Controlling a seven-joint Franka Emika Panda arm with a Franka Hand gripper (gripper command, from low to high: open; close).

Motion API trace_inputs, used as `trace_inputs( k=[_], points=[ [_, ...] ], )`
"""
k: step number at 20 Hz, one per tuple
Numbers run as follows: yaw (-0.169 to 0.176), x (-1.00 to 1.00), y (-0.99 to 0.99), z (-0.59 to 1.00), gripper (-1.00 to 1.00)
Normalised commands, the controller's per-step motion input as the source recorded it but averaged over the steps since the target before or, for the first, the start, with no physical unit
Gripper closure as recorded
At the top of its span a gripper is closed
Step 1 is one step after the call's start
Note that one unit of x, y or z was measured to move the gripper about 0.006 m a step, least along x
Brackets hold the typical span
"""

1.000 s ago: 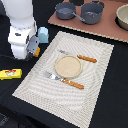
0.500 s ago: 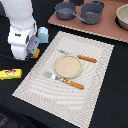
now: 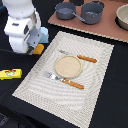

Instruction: Place the bread, butter, and milk from the table onto the serving area.

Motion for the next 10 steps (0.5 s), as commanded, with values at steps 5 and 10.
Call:
trace_inputs(
  k=[5, 10],
  points=[
    [0.0, 1.0, 0.0, 0.99, 1.0],
    [0.0, 1.0, -0.01, 0.61, 1.0]
  ],
)
